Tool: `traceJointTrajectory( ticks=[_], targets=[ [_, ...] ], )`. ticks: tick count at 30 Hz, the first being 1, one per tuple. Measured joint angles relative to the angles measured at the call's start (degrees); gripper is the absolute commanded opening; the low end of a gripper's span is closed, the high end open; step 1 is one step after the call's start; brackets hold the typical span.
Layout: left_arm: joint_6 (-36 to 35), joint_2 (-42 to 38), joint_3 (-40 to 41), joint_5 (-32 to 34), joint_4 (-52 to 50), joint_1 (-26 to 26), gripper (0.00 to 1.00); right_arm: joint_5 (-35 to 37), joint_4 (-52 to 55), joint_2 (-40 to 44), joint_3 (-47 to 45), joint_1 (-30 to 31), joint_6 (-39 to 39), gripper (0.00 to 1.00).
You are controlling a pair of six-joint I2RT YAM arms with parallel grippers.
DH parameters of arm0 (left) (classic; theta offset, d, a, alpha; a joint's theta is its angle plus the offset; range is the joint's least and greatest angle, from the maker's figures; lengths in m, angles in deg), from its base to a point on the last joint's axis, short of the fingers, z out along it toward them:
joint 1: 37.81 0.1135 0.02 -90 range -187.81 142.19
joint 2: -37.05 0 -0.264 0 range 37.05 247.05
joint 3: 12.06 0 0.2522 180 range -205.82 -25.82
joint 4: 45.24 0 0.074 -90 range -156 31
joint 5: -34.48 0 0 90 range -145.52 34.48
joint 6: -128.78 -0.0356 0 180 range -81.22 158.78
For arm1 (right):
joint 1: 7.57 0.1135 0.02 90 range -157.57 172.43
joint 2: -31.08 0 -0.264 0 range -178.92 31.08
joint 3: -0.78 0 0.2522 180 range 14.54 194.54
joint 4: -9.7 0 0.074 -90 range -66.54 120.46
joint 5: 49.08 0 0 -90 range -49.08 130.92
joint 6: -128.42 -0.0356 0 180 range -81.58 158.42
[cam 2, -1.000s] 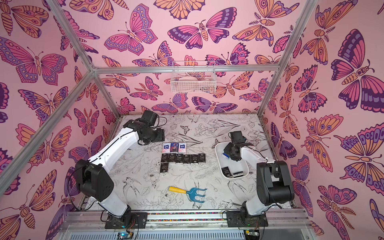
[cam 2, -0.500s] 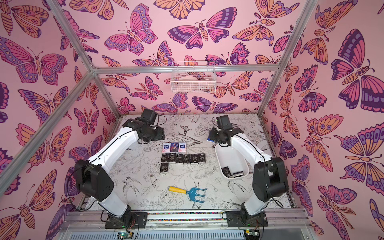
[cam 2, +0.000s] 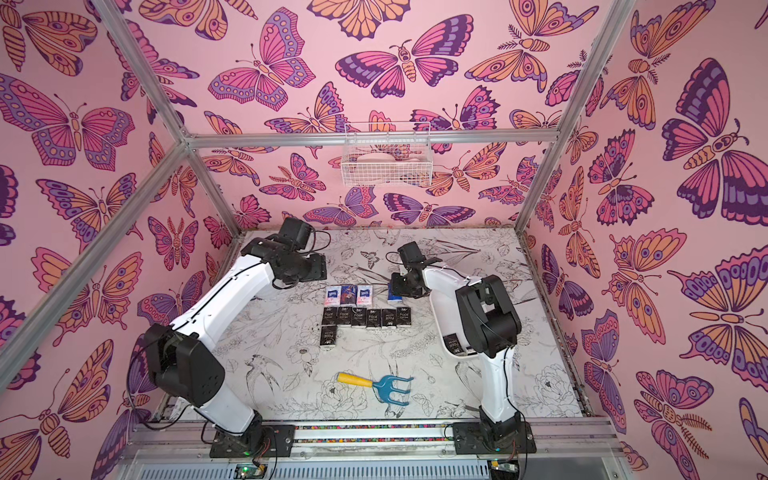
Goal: Take the pocket tissues out of the storage box
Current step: Place the pocket tissues at the center of the board, then move the pocket tissues to the center of the board.
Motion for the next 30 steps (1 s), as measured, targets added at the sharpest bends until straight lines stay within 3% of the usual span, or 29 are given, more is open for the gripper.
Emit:
traceJointTrajectory(
  ticks=[5,15,21,30],
  targets=[
    [0.0,0.0,0.11,0.46,-0.02,0.0,0.74,-0.72,-0.55,-1.01,0.85,0.94,0.92,0.54],
    [0.02,-0.09,0.46,0.46,0.0,0.07,0.73,-0.42,-0.63,2.4,0.85,0.28,-0.02,0.57],
    [0.02,-0.2,0.96,0.44,-0.07,0.07,0.74,-0.44,-1.18,3.58,0.35,-0.11,-0.7,0.46],
    [0.07,-0.85,1.25,0.42,-0.04,0.07,0.73,-0.5,-1.31,2.82,-1.2,-0.11,-1.75,0.4]
  ],
)
